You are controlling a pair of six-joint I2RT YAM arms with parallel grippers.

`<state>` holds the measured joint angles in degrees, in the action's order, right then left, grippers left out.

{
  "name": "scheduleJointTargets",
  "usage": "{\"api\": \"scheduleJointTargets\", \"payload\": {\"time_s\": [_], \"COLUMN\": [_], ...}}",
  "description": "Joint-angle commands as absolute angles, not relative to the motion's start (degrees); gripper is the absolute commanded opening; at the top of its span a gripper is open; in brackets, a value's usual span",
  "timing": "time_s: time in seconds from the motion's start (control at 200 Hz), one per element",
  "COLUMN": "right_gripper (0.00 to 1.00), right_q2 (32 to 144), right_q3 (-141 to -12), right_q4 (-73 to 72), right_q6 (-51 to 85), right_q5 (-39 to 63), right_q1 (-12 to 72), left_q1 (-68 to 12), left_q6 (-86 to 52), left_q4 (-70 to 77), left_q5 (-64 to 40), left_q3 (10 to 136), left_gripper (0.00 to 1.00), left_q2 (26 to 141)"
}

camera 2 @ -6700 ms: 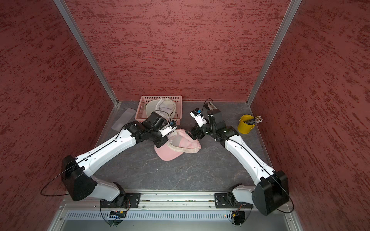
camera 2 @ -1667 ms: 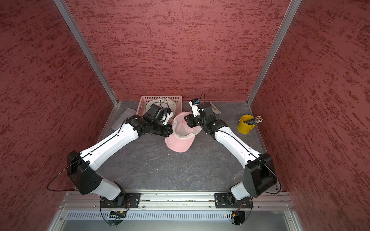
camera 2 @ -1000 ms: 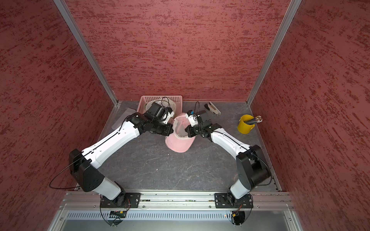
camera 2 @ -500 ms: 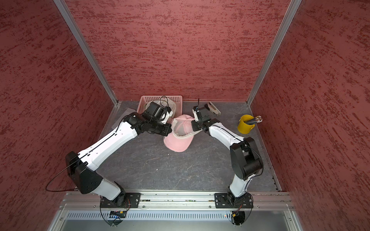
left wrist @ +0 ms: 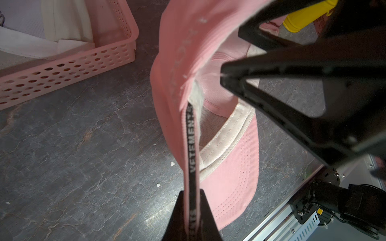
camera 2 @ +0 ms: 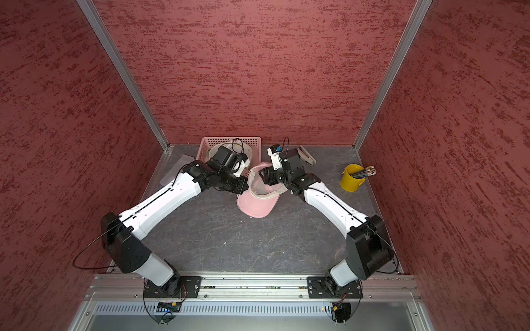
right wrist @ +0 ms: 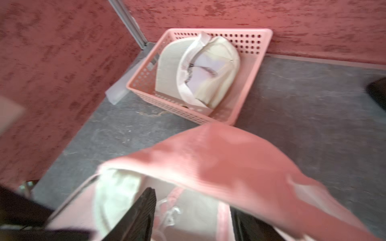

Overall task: Turn the baseball cap inside out
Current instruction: Turn over the baseball cap.

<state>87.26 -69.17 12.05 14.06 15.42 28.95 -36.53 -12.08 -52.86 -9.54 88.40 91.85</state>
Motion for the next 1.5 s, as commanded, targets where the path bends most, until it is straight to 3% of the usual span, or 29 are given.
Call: {"api": "scheduleJointTargets", "payload": {"time_s": [0.0, 0.326, 0.501, 0.721, 1.047, 1.492], "right_gripper": [0.59, 0.32, 0.29, 0.25, 0.28, 0.45], "right_q2": [87.5, 92.5, 94.3, 97.2, 101.4, 94.0], "right_q3": [-66.4, -69.9, -69.7, -67.6, -71.5, -70.5], "right_q4": [6.2, 7.8, 3.7, -13.1, -13.0, 6.9], "right_q6": [18.4, 16.4, 19.4, 32.9, 38.8, 23.3], "right_q5": [20.2, 20.2, 19.8, 14.5, 3.2, 4.3], "right_q1": [29.0, 29.9, 30.4, 30.4, 29.4, 29.8], "left_q1": [-36.3, -36.0, -36.7, -40.2, -40.1, -35.3], "left_q6": [-12.6, -12.7, -12.7, -14.1, -16.4, -17.6], "left_q4": [-50.4, -51.0, -50.8, -49.4, -47.2, -45.7], "left_q5": [-11.6, -10.8, -10.8, -11.3, -10.1, -13.0], "left_q3": [88.5, 88.1, 88.3, 87.7, 83.0, 82.3], "left_gripper": [0.00, 0.00, 0.00, 0.00, 0.00, 0.00], "left_q2": [91.3, 89.5, 89.7, 91.3, 88.3, 87.7]}}
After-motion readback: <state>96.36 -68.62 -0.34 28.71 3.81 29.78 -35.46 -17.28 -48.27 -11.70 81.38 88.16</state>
